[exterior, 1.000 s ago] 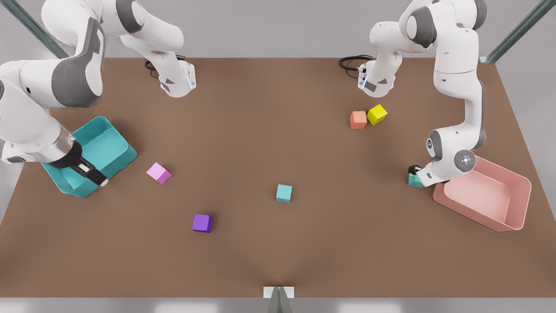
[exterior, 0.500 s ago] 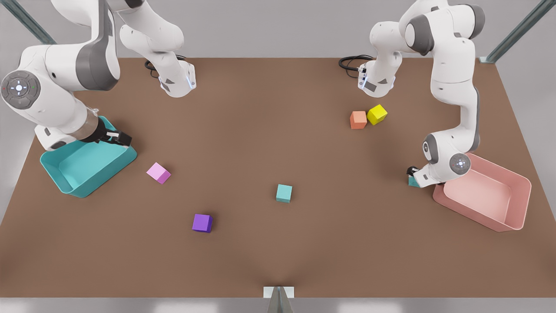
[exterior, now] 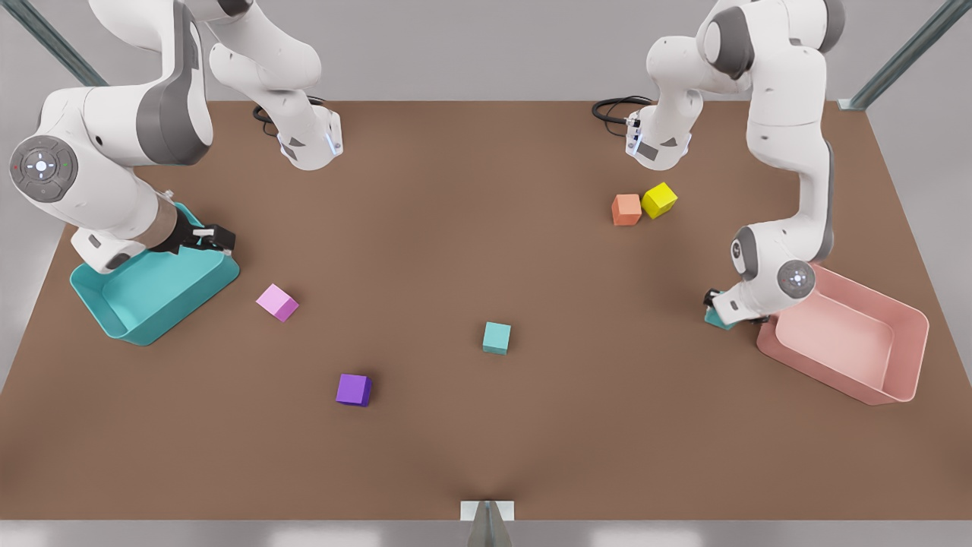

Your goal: Stack the two blue cubes on top of each other

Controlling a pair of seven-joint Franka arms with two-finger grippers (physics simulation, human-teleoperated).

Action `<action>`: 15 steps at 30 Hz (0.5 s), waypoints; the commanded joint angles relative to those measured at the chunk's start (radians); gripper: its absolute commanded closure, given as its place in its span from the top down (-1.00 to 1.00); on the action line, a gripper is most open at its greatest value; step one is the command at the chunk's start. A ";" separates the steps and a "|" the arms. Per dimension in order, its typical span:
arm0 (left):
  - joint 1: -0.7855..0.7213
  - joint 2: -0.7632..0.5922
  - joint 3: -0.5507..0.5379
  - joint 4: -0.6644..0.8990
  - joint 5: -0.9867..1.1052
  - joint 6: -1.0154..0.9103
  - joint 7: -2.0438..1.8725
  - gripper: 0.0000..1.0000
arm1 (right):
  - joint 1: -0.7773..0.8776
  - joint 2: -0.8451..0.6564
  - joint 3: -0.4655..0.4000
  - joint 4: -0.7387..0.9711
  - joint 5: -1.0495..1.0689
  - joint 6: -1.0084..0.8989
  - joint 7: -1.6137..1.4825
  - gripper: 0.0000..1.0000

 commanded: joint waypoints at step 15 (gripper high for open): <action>-0.395 0.386 -0.313 0.839 -0.059 -0.443 -1.351 0.34 | -0.012 0.006 0.000 0.008 -0.002 0.007 -0.120 1.00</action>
